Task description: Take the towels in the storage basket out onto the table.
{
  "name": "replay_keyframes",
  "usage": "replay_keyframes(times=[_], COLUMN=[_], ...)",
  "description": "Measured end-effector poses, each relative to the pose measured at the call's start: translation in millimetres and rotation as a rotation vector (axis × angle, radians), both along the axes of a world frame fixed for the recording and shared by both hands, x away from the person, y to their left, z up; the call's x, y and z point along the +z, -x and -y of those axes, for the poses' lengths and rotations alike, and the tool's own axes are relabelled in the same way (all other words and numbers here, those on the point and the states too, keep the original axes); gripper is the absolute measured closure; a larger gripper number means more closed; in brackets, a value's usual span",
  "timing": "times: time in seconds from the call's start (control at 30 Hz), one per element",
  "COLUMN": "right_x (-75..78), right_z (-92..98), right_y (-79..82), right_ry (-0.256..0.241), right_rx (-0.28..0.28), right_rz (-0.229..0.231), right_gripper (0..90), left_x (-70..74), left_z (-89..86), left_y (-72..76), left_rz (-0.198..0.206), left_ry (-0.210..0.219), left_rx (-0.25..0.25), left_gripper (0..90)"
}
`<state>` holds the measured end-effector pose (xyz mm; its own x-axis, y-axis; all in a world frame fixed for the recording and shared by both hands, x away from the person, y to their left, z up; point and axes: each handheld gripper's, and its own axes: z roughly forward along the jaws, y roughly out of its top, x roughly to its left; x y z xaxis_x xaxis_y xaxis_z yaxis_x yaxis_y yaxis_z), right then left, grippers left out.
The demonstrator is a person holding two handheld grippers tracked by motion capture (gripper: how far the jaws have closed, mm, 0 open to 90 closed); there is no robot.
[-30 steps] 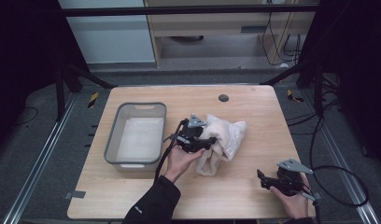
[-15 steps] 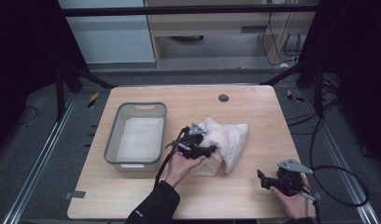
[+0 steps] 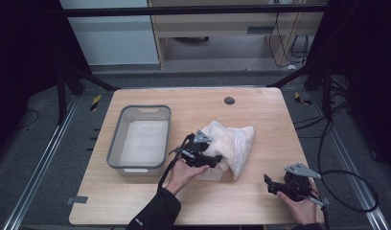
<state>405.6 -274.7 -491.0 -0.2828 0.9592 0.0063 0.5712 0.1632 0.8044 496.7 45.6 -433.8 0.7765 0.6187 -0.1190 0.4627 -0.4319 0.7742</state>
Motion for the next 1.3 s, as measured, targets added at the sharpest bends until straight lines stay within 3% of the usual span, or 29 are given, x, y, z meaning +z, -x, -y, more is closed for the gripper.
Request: replay_keyframes(times=[0.2,0.87,1.03,1.3], right_x=[-0.1,0.4,0.3,0.9], right_z=[-0.4,0.5,0.3,0.5], right_y=[0.1,0.6,0.9,1.4], right_ry=[-0.001,-0.003,-0.002,-0.007], right_rx=[0.001,-0.001,0.0,-0.002], right_rz=[-0.003,-0.001,0.0,0.0], right_gripper=[9.7,9.0,8.9,8.7], left_x=[-1.4,13.8,17.3,14.4], left_z=[-4.5,-44.2,-59.7,-88.3], left_y=[6.8,35.2,43.0,54.1], left_rz=[0.002,0.026,0.035,0.042], left_ry=[-0.006,-0.027,-0.042,-0.025], left_rx=[-0.019,-0.028,-0.015,0.028], left_gripper=[26.4,23.6,23.6,24.3])
